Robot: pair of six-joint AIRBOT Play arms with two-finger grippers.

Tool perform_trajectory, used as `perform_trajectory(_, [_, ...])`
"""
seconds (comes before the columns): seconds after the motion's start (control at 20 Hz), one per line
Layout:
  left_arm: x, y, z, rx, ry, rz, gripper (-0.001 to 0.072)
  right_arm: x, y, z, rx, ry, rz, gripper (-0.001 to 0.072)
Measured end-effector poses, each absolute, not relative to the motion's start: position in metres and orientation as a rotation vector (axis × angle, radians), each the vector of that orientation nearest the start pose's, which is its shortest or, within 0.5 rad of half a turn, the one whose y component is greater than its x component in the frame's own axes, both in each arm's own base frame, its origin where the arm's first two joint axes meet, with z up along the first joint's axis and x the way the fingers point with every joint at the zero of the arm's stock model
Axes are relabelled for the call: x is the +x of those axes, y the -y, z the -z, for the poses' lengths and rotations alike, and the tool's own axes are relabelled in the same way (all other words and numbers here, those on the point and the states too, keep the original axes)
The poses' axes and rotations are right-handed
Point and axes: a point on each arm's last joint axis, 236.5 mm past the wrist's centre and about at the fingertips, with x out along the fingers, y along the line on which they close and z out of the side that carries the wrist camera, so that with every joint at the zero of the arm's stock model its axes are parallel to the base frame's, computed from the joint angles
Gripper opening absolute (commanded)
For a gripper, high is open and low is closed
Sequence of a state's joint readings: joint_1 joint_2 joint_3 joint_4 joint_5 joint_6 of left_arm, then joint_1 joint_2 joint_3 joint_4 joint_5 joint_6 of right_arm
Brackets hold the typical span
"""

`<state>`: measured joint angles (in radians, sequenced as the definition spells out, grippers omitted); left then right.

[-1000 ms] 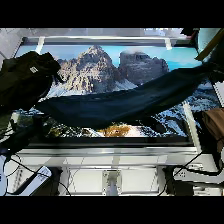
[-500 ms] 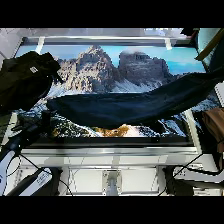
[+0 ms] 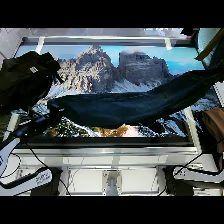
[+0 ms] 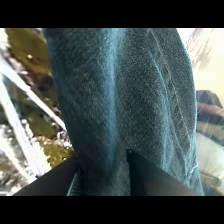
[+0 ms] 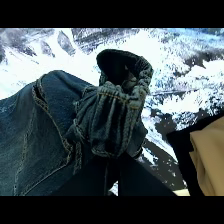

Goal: Fold the clothes and pants, and hang the long-sleeved shirts on hangers.

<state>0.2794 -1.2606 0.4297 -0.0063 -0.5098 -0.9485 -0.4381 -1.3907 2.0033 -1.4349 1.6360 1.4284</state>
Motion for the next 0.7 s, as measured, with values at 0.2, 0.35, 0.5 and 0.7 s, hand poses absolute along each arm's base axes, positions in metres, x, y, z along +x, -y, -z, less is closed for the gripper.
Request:
perform_trajectory(0.2, [0.378, 0.016, 0.099, -1.218, -0.844, -0.155, 0.0020, 0.391, 0.142, -0.233, 0.152, -0.990, 0.174, 0.0051])
perform_trajectory(0.35, [0.393, 0.008, 0.062, -1.202, -0.756, -0.098, 0.0017, 0.381, 0.135, -0.245, 0.134, -0.978, 0.159, 0.0051])
perform_trajectory(0.5, [0.408, -0.021, -0.013, -1.095, -0.584, -0.027, 0.0016, 0.359, 0.123, -0.273, 0.108, -0.923, 0.155, 0.0051])
perform_trajectory(0.7, [0.402, -0.072, -0.136, -0.876, -0.366, -0.011, 0.0015, 0.317, 0.101, -0.322, 0.064, -0.804, 0.160, 0.0050])
